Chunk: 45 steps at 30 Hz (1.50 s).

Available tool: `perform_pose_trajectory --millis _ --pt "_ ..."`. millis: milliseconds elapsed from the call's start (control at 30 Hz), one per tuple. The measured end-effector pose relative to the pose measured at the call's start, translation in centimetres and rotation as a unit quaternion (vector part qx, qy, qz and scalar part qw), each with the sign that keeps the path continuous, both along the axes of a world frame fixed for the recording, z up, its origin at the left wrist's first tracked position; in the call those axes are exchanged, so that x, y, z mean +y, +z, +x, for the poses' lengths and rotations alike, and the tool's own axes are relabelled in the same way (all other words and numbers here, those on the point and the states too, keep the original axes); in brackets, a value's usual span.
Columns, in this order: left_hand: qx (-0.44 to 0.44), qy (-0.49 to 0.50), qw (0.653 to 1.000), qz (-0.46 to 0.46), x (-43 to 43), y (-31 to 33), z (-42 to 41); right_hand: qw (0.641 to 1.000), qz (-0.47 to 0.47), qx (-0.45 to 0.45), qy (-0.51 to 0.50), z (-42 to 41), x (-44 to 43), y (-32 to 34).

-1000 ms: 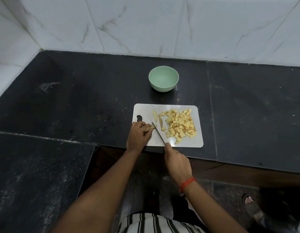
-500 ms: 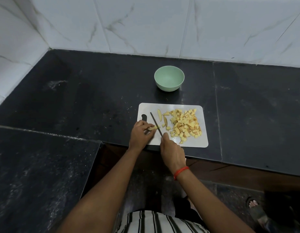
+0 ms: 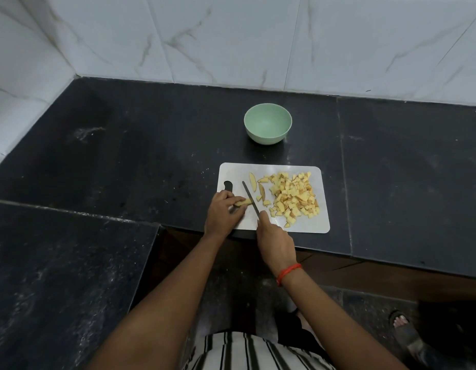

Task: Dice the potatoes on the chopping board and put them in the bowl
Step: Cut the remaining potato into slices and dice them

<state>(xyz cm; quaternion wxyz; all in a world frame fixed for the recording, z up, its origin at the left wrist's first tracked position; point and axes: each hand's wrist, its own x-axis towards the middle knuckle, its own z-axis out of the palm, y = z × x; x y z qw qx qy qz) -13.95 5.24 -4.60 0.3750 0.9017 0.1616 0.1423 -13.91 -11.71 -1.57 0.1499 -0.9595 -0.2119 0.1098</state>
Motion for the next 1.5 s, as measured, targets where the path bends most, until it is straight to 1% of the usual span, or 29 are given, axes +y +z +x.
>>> perform_pose_trajectory --millis 133,267,367,433,600,733,867,1000,1100,1300,1433,1500 --pt "-0.002 0.0 1.0 0.007 -0.1 0.0 0.1 1.0 0.024 0.015 -0.01 -2.8 -3.5 -0.4" --pt "-0.009 -0.006 1.0 0.021 0.1 0.0 0.1 0.997 0.078 0.005 -0.03 -4.8 -5.6 -1.0" --pt "-0.021 -0.005 1.0 -0.003 0.3 0.0 -0.1 0.993 0.111 -0.025 -0.039 -3.5 -4.5 -0.8" --pt "-0.018 -0.005 1.0 -0.005 0.4 0.1 -0.2 0.991 0.128 -0.028 -0.04 -1.7 -2.7 -0.3" --pt "-0.011 -0.004 1.0 -0.003 0.4 0.2 -0.2 0.995 0.096 -0.004 -0.015 1.0 0.5 0.2" --pt "-0.015 0.002 1.0 -0.005 0.3 0.3 -0.1 0.998 0.062 -0.006 -0.007 1.0 0.4 0.3" --pt "-0.018 0.002 1.0 -0.007 0.3 0.3 -0.2 0.999 0.022 -0.03 0.006 0.8 0.7 0.1" --pt "-0.016 0.002 1.0 0.0 0.3 0.0 0.0 1.0 0.009 -0.017 0.016 0.7 0.5 0.1" --pt "-0.017 0.006 1.0 -0.003 0.2 -0.1 -0.1 0.999 0.033 0.012 0.005 -0.5 -1.2 -0.2" --pt "-0.02 0.01 1.0 -0.008 0.1 0.0 0.0 0.995 0.096 0.022 -0.026 -4.2 -5.2 -0.7" --pt "-0.027 0.011 0.999 -0.015 0.2 -0.1 -0.2 0.989 0.142 -0.026 -0.038 -3.5 -4.1 -0.1" --pt "-0.028 0.011 0.999 -0.015 0.3 0.0 -0.1 0.989 0.139 -0.037 -0.037 -2.1 -2.6 0.5"
